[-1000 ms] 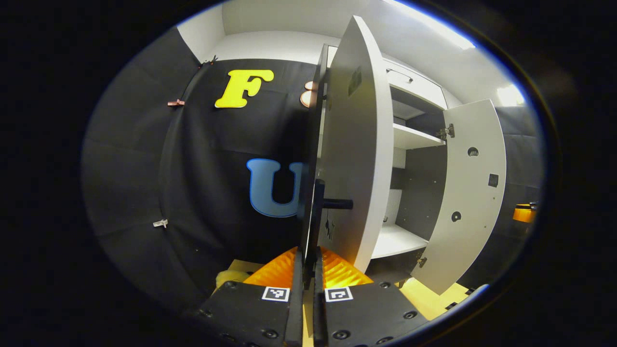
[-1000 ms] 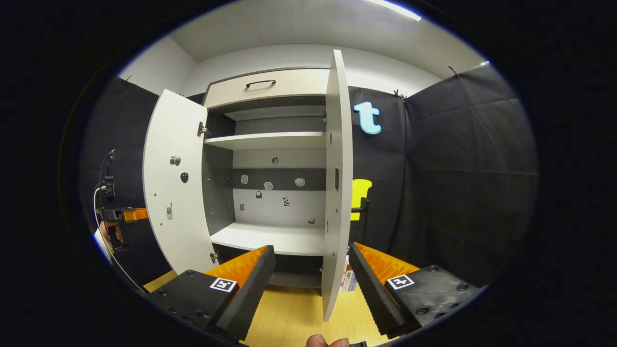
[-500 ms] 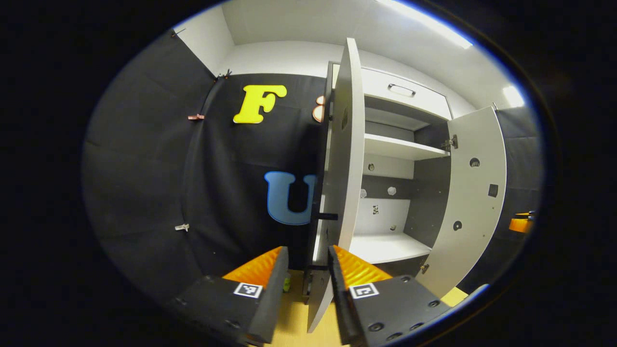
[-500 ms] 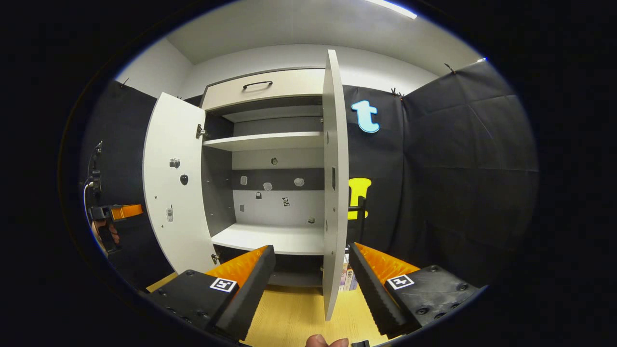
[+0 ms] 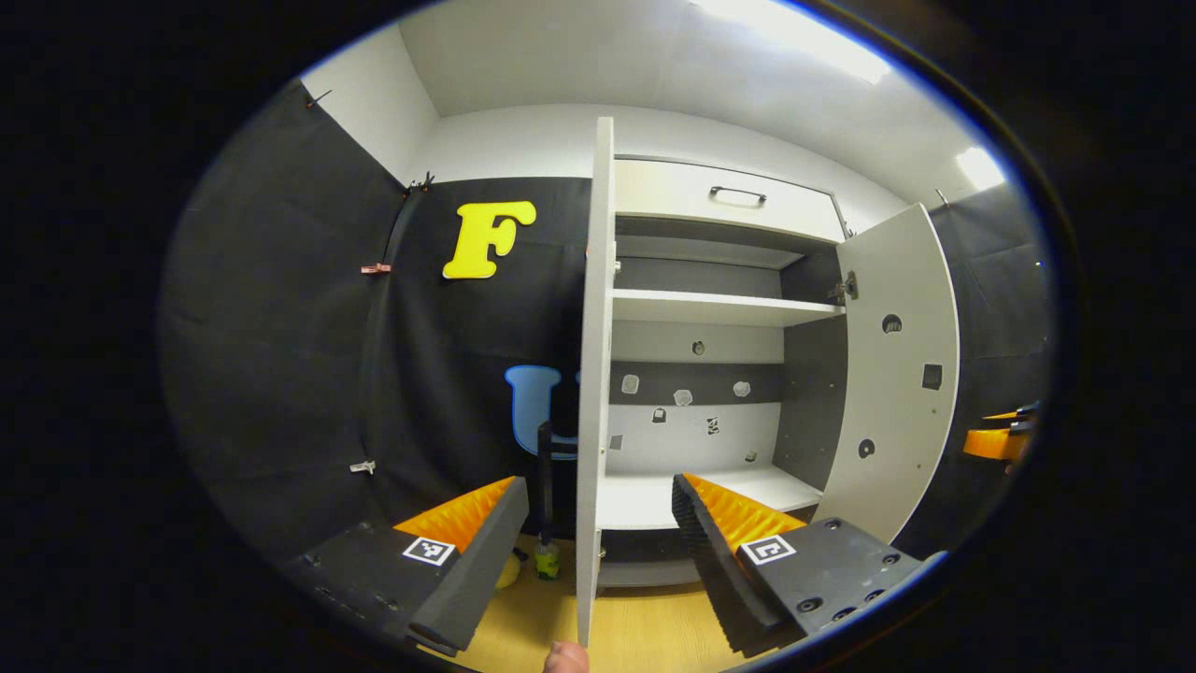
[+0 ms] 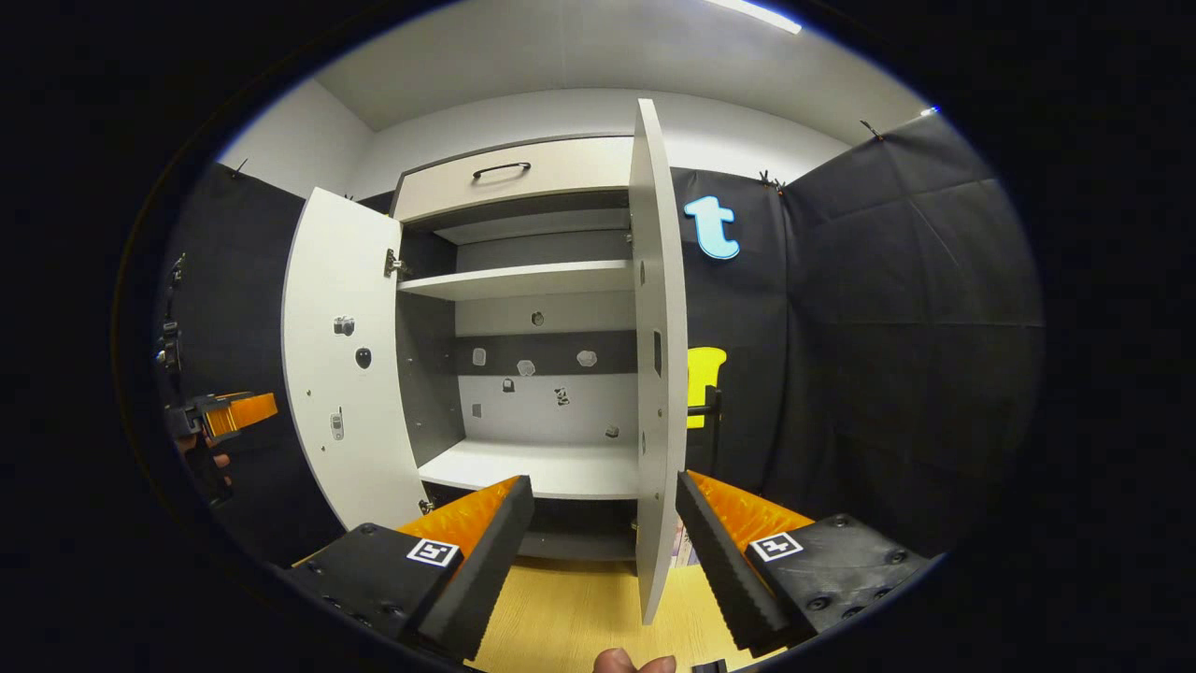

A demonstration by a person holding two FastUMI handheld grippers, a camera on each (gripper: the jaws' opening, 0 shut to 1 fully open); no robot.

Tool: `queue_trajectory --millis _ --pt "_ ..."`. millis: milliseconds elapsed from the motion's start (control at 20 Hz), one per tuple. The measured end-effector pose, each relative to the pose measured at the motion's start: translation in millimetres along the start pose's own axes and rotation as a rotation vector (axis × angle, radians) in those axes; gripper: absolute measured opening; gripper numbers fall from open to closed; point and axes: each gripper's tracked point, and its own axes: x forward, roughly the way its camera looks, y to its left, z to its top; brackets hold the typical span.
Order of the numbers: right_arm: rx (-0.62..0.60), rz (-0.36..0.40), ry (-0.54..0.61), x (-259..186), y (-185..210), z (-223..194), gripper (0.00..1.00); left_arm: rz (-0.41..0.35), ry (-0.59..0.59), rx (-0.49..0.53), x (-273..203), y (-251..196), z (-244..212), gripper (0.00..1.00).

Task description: Open the right door of the double-door shoe cabinet with the right hand, and open the left door with the left hand.

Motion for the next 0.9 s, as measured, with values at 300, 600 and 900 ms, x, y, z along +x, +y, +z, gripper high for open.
queue_trajectory --millis 300,600,900 --pt "0.01 0.025 -0.011 -0.6 10.9 4.3 0.97 -0.019 0.003 -0.001 -7.0 -40.1 3.4 0.95" --pt "0.018 0.038 -0.035 -6.2 15.6 14.0 0.97 -0.058 0.006 -0.029 -13.8 -71.7 6.2 0.95" --pt "0.017 0.038 -0.055 -11.8 19.0 19.5 0.97 -0.066 0.01 -0.03 -21.4 -82.0 4.8 0.95"
